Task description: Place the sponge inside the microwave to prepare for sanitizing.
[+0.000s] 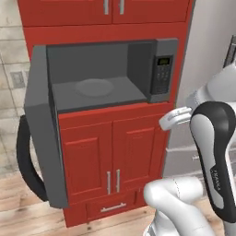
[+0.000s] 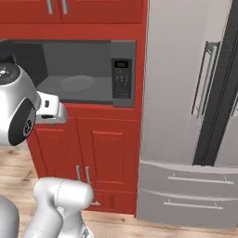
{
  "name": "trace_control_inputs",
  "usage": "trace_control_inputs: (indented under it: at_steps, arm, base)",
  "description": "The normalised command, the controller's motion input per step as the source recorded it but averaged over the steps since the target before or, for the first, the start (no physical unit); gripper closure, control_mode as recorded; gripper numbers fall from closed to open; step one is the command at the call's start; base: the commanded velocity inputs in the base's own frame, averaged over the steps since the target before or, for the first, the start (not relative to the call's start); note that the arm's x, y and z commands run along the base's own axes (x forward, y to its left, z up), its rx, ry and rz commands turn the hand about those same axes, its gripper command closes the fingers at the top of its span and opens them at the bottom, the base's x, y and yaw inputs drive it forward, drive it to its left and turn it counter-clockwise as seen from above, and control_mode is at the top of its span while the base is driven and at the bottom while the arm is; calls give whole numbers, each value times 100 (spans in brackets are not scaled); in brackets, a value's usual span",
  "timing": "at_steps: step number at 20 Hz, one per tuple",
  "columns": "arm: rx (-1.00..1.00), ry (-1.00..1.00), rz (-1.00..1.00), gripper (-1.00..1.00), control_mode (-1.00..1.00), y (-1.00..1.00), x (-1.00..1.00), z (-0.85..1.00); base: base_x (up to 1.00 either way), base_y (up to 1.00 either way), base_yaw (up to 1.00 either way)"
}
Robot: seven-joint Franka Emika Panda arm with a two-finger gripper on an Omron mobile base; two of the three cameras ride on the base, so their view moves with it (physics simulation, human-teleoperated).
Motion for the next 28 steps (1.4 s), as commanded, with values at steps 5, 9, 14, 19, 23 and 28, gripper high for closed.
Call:
trace_control_inputs:
  at_steps: [5, 9, 14, 19, 23, 28]
  arm:
    - [0, 0, 0, -100, 100, 0, 0, 0]
    - [0, 0, 0, -100, 100, 0, 0, 0]
    - [0, 0, 0, -100, 100, 0, 0, 0]
    - [0, 0, 0, -100, 100, 0, 0, 0]
    - [0, 0, 0, -100, 100, 0, 0, 0]
    - [0, 0, 0, -100, 100, 0, 0, 0]
  base:
    - [0, 3, -91]
    - [0, 6, -96]
    - [0, 5, -97]
    - [0, 5, -97]
    - [0, 6, -98]
    - [0, 6, -99]
